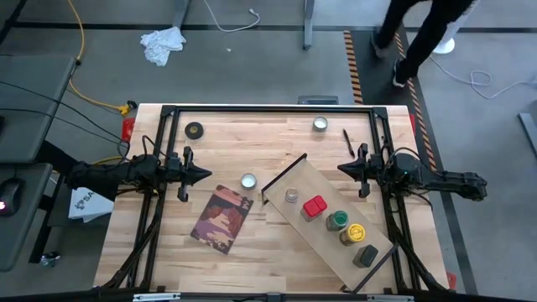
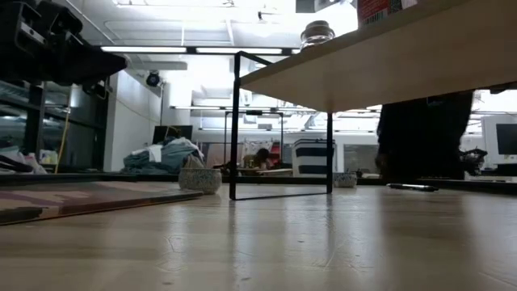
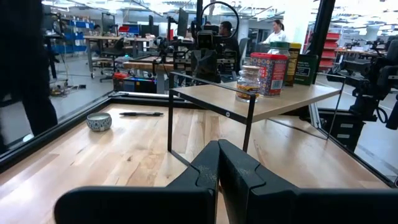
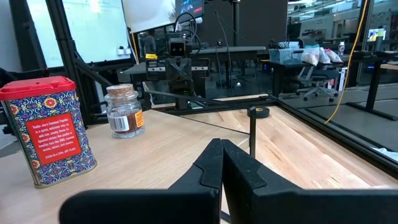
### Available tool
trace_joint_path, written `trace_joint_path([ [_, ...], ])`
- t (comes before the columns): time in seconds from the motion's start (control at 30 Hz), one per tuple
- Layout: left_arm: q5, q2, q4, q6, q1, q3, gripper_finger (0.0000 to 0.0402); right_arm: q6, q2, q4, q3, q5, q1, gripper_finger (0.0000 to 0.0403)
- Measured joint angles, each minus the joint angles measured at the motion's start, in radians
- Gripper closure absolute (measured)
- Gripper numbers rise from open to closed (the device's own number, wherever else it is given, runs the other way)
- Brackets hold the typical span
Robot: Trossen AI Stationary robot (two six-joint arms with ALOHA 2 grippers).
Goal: Shelf spices
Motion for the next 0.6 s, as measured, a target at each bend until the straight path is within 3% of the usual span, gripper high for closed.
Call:
trace_joint_path([
  [0.2,0.000,0.000,0.000,0.000,0.000,0.000,0.0396,0.000,0.000,0.001,0.000,0.000,0.000,0.0402],
  [0.33,0.000,0.000,0.000,0.000,0.000,0.000,0.0396,0.019,0.000,0.113,0.000,0.031,0.000,0.0402],
  [0.4,0.000,0.000,0.000,0.000,0.000,0.000,0.0396,0.166,0.001,0.286,0.001,0.097,0.000,0.0402],
  [0.5,-0.001,0.000,0.000,0.000,0.000,0.000,0.0396,0.509,0.000,0.556,0.039,0.288,0.000,0.0402],
  [0.6,-0.001,0.000,0.000,0.000,0.000,0.000,0.0396,0.614,0.001,0.679,0.110,0.437,-0.001,0.0402],
])
